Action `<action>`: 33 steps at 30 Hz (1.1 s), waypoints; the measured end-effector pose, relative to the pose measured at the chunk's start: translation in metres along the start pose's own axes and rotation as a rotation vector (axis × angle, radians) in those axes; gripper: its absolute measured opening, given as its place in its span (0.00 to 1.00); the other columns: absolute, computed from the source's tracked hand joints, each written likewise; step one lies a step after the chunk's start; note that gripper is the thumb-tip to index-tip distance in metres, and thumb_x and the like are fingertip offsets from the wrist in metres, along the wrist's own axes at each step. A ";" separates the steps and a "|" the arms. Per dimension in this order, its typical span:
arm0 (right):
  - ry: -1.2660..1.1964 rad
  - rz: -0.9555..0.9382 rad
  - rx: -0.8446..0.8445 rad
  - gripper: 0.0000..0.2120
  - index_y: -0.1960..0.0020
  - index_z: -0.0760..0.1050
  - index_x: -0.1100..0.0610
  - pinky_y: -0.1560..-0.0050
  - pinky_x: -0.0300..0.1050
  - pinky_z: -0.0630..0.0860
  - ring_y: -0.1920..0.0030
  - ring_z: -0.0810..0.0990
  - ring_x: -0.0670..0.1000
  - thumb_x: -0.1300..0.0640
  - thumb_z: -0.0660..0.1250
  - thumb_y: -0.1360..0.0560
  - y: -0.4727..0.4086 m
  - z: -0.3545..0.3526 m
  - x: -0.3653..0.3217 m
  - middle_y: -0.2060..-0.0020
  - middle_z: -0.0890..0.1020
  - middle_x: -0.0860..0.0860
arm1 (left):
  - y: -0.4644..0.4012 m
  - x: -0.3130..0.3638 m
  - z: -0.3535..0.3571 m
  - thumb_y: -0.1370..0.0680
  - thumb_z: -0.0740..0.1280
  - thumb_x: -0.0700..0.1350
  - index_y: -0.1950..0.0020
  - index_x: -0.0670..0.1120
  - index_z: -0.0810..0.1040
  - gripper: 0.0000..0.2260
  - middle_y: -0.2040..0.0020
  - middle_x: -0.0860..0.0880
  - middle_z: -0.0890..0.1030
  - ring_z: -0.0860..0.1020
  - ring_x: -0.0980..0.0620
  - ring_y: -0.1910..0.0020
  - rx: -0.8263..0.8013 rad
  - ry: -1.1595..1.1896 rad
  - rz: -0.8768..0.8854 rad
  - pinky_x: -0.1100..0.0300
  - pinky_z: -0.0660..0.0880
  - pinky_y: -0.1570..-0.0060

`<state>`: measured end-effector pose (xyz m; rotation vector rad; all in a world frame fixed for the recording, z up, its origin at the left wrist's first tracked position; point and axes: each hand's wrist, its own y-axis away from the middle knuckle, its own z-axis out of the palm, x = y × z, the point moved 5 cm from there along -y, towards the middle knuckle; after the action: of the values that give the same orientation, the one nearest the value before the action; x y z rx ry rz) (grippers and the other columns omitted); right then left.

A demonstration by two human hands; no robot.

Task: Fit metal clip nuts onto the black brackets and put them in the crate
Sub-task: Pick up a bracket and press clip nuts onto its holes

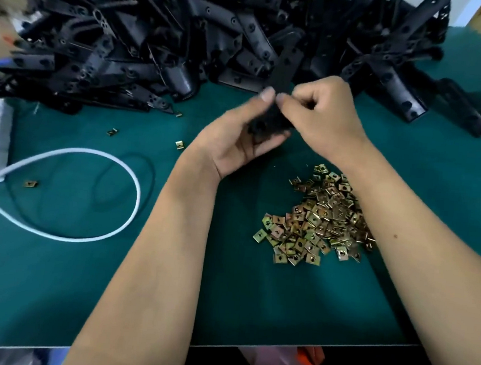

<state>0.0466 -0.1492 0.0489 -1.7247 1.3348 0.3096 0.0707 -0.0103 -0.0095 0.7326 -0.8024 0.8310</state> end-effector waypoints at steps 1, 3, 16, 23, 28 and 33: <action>0.020 -0.009 -0.050 0.26 0.72 0.59 0.64 0.67 0.47 0.58 0.71 0.58 0.49 0.56 0.69 0.22 0.002 -0.002 0.002 0.74 0.61 0.62 | 0.000 -0.002 0.003 0.18 0.68 0.46 0.43 0.42 0.81 0.09 0.54 0.47 0.87 0.86 0.52 0.54 -0.027 -0.032 0.008 0.62 0.82 0.58; 0.008 -0.007 -0.105 0.23 0.69 0.66 0.65 0.65 0.45 0.63 0.70 0.64 0.48 0.55 0.70 0.22 0.006 -0.008 0.010 0.72 0.67 0.60 | -0.002 -0.004 0.006 0.20 0.69 0.38 0.39 0.40 0.78 0.10 0.52 0.46 0.86 0.86 0.52 0.54 -0.028 -0.057 0.042 0.62 0.82 0.58; 0.108 0.087 -0.700 0.06 0.55 0.86 0.46 0.54 0.41 0.77 0.56 0.82 0.43 0.49 0.80 0.30 0.042 0.000 0.030 0.59 0.85 0.43 | -0.007 0.001 -0.016 0.19 0.60 0.30 0.44 0.40 0.74 0.08 0.60 0.46 0.83 0.84 0.49 0.58 0.211 0.423 0.148 0.56 0.82 0.61; 0.171 0.096 -0.640 0.06 0.59 0.81 0.47 0.62 0.33 0.72 0.62 0.80 0.40 0.51 0.78 0.27 0.039 0.005 0.039 0.63 0.84 0.41 | -0.005 0.003 -0.013 0.18 0.68 0.46 0.58 0.48 0.74 0.10 0.67 0.53 0.73 0.66 0.58 0.75 0.270 0.400 0.149 0.66 0.63 0.75; -0.171 0.173 -0.286 0.04 0.51 0.77 0.57 0.65 0.40 0.76 0.70 0.78 0.48 0.59 0.72 0.21 0.033 0.004 0.037 0.65 0.86 0.51 | 0.000 -0.005 -0.001 0.20 0.72 0.47 0.31 0.44 0.73 0.20 0.71 0.50 0.73 0.73 0.54 0.76 0.488 0.280 0.220 0.65 0.70 0.77; -0.411 0.250 -0.078 0.03 0.51 0.83 0.58 0.69 0.37 0.73 0.71 0.77 0.46 0.59 0.72 0.21 0.036 0.014 0.029 0.67 0.85 0.51 | 0.008 -0.006 -0.004 0.22 0.72 0.41 0.53 0.45 0.68 0.12 0.66 0.48 0.74 0.72 0.54 0.77 0.673 0.240 0.340 0.63 0.71 0.75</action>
<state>0.0312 -0.1572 0.0037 -1.4537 1.2395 0.8218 0.0621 -0.0054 -0.0142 1.0736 -0.4240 1.5023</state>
